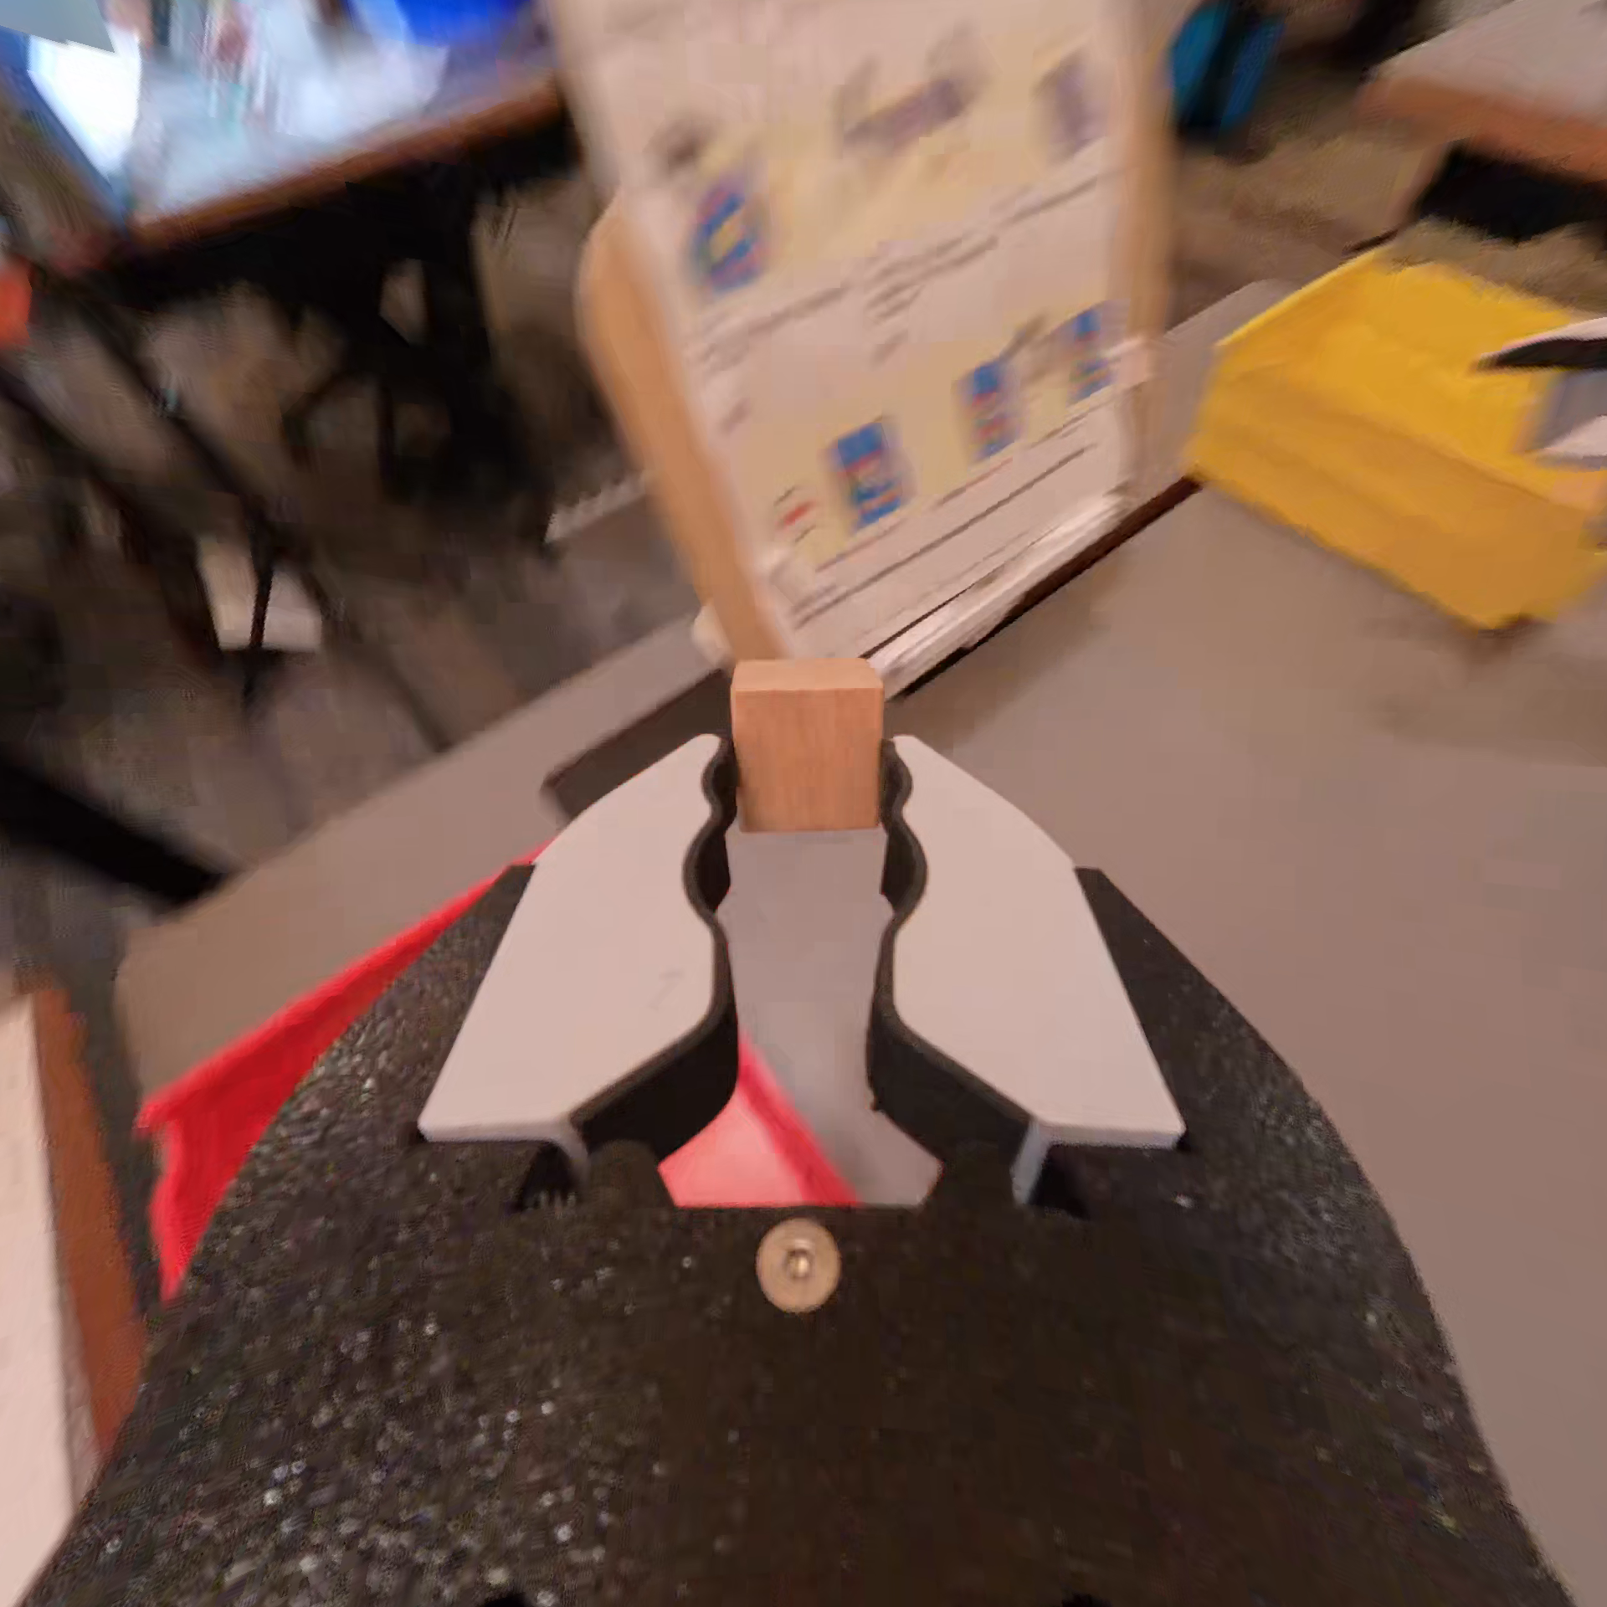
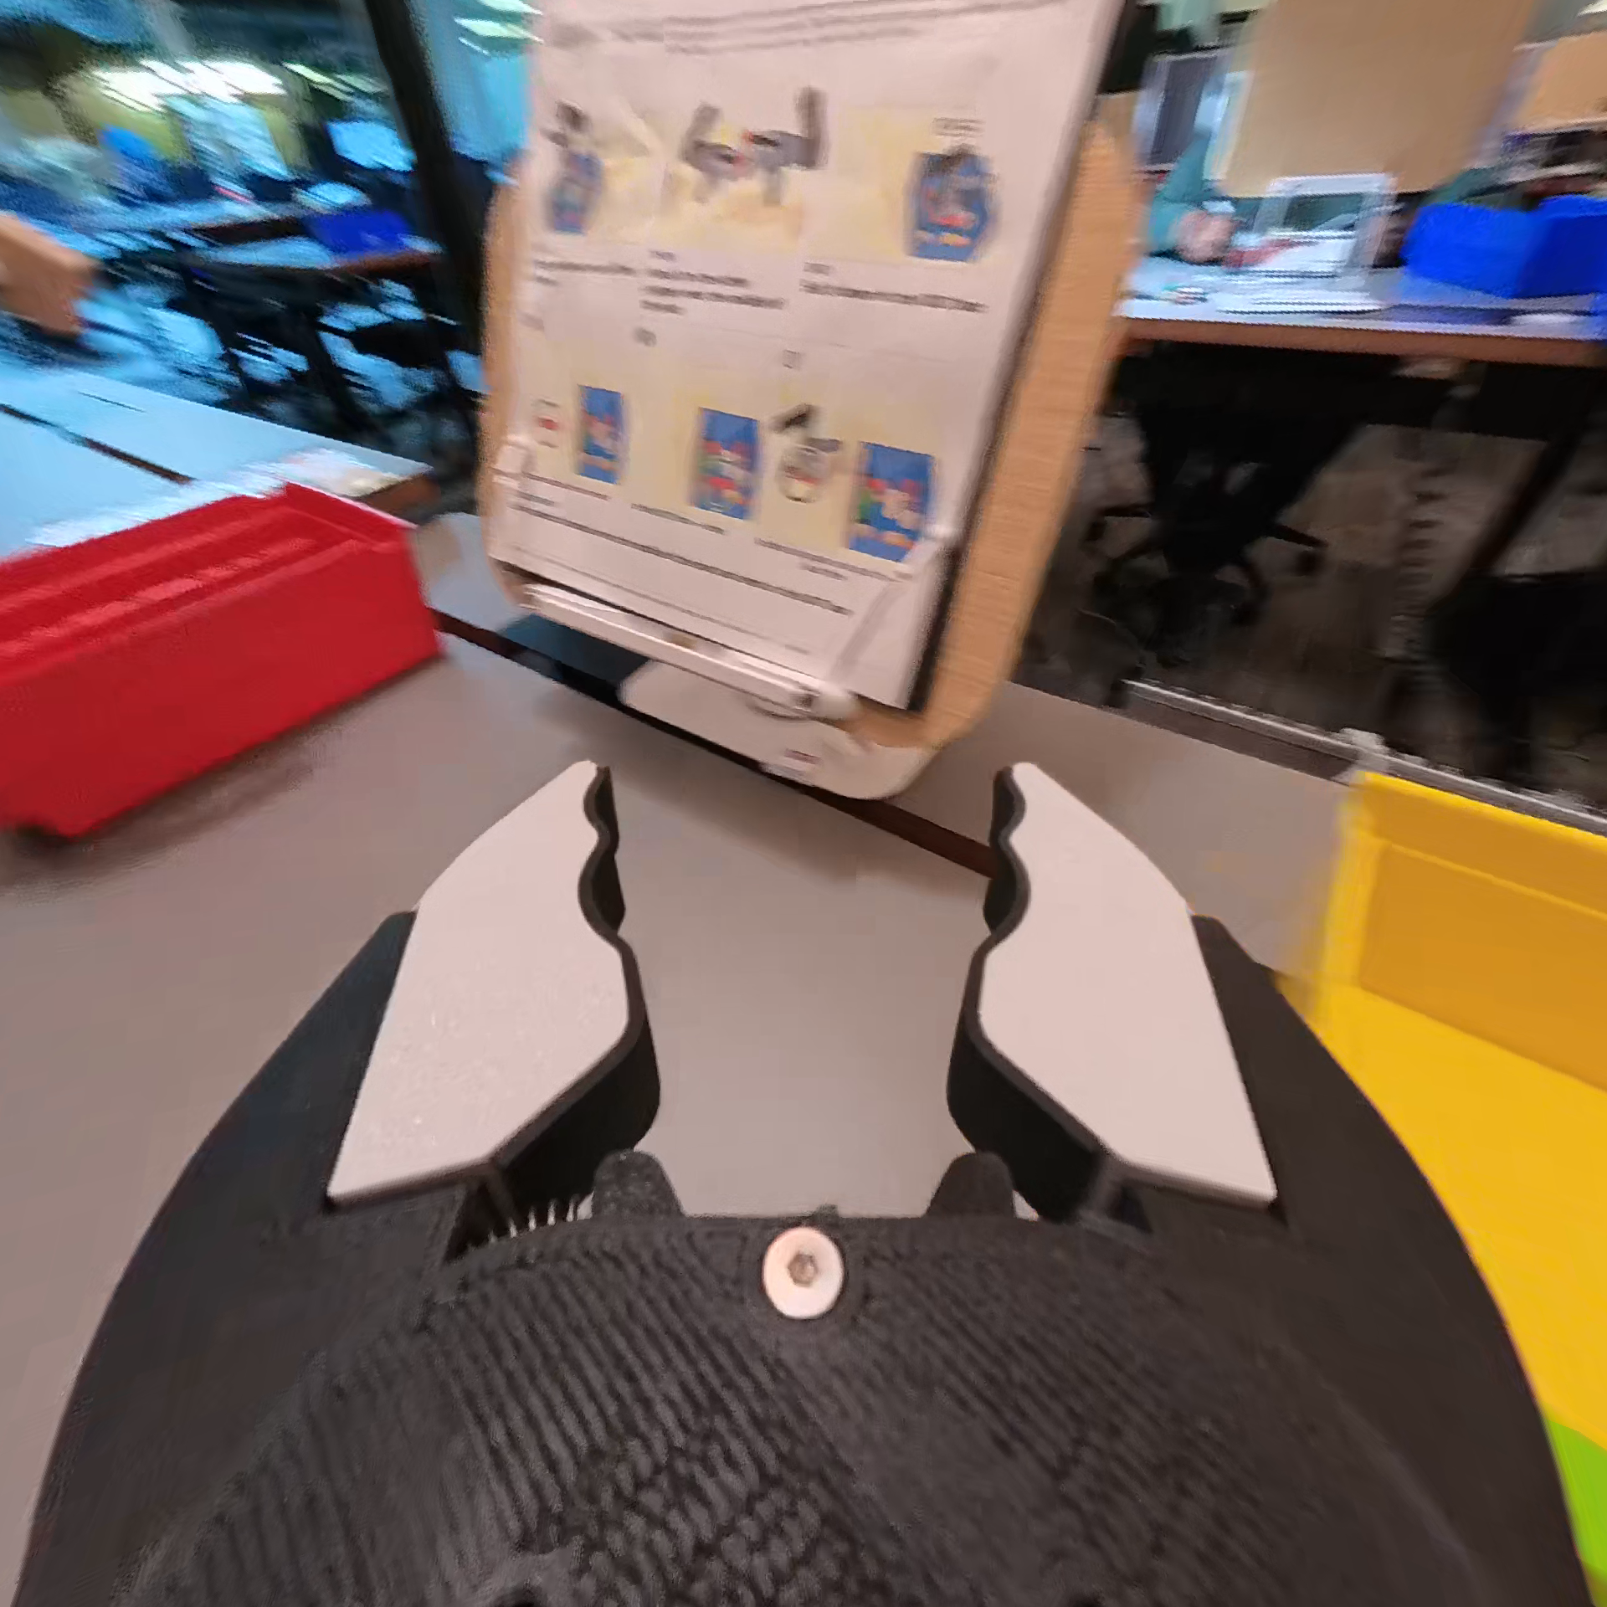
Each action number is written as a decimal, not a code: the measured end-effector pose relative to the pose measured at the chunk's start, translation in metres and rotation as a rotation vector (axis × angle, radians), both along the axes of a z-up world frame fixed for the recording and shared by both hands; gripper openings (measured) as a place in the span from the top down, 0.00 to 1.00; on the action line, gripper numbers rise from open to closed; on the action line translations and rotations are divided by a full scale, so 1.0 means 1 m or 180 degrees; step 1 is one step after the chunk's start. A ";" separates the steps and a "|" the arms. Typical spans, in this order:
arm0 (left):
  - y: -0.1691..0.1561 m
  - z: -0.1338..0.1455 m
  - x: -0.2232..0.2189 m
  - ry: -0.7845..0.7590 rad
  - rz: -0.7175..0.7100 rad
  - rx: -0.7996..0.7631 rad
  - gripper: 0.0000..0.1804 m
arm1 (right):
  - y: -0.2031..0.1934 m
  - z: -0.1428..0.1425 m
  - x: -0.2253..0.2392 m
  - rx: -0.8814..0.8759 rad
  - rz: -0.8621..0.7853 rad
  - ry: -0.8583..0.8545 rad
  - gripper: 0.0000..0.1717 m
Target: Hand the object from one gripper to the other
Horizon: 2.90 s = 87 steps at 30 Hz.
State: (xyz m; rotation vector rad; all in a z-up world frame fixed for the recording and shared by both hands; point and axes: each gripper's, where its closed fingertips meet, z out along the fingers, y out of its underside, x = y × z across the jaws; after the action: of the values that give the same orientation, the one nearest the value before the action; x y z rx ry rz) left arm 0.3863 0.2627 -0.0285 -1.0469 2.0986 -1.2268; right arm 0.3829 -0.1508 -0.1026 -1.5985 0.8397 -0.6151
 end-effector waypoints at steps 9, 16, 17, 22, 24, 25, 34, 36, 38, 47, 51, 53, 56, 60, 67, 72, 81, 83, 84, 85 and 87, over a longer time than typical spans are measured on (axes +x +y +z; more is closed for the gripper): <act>-0.164 -0.013 -0.110 -0.1561 -0.1569 -0.0454 0.83 | 0.141 0.026 -0.086 0.1521 0.2121 0.0694 0.48; -0.210 -0.044 -0.135 -0.2092 -0.2081 -0.0217 0.83 | 0.177 0.019 -0.121 0.2081 0.2904 0.1583 0.55; -0.214 -0.044 -0.138 -0.2139 -0.2160 -0.0134 0.83 | 0.180 0.015 -0.126 0.2054 0.2993 0.1699 0.55; -0.228 -0.057 -0.150 -0.2217 -0.2496 -0.0067 0.83 | 0.190 0.015 -0.146 0.2189 0.3388 0.2035 0.56; -0.232 -0.058 -0.153 -0.2222 -0.2571 -0.0097 0.83 | 0.193 0.013 -0.152 0.2164 0.3483 0.2111 0.57; -0.234 -0.058 -0.155 -0.2220 -0.2605 -0.0119 0.83 | 0.194 0.013 -0.155 0.2159 0.3546 0.2146 0.57; -0.242 -0.064 -0.147 -0.2051 -0.2357 -0.0082 0.80 | 0.190 0.019 -0.152 0.2217 0.3623 0.2058 0.79; -0.239 -0.059 -0.138 -0.2051 -0.2119 -0.0203 0.78 | 0.183 0.019 -0.142 0.2020 0.3424 0.1848 0.79; -0.236 -0.058 -0.131 -0.1996 -0.1972 -0.0243 0.78 | 0.164 0.020 -0.117 0.1792 0.2921 0.1560 0.79; -0.228 -0.080 -0.104 -0.1720 -0.1569 0.0089 0.82 | -0.159 -0.019 0.015 0.0070 -0.1486 0.0446 0.80; -0.228 -0.086 -0.098 -0.1628 -0.1493 0.0118 0.85 | -0.205 -0.057 0.022 -0.0350 -0.1863 0.0586 0.79; -0.228 -0.090 -0.096 -0.1589 -0.1473 0.0155 0.85 | -0.195 -0.073 0.033 -0.0331 -0.1726 0.0585 0.79; -0.227 -0.092 -0.095 -0.1577 -0.1462 0.0215 0.86 | -0.185 -0.098 0.044 -0.0569 -0.1706 0.0746 0.79; -0.226 -0.091 -0.094 -0.1565 -0.1448 0.0152 0.86 | -0.178 -0.109 0.049 -0.1114 -0.1710 0.0769 0.79; -0.223 -0.092 -0.090 -0.1492 -0.1384 0.0073 0.87 | -0.173 -0.108 0.053 -0.1443 -0.1707 0.0610 0.79; -0.222 -0.093 -0.087 -0.1416 -0.1317 0.0016 0.86 | -0.179 -0.100 0.050 -0.1402 -0.1782 0.0540 0.68; -0.157 -0.062 -0.064 -0.1093 -0.0247 -0.0450 0.84 | -0.139 -0.030 0.036 -0.1158 -0.1628 -0.0086 0.63; -0.116 -0.058 -0.058 -0.0916 0.0254 -0.0509 0.82 | -0.111 -0.017 0.033 -0.0945 -0.1359 -0.0190 0.63; -0.095 -0.059 -0.057 -0.0834 0.0449 -0.0486 0.82 | -0.099 -0.012 0.030 -0.0875 -0.1252 -0.0243 0.63; -0.075 -0.060 -0.056 -0.0764 0.0604 -0.0431 0.81 | -0.089 -0.007 0.028 -0.0842 -0.1162 -0.0291 0.63; -0.034 -0.064 -0.054 -0.0610 0.0833 -0.0246 0.80 | -0.075 -0.001 0.024 -0.0856 -0.1055 -0.0373 0.63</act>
State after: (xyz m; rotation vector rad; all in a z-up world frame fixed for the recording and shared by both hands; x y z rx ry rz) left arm 0.3323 0.2289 -0.0928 -1.1476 1.7218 -1.2316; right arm 0.4068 -0.2253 -0.1036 -1.6551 0.9735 -1.0855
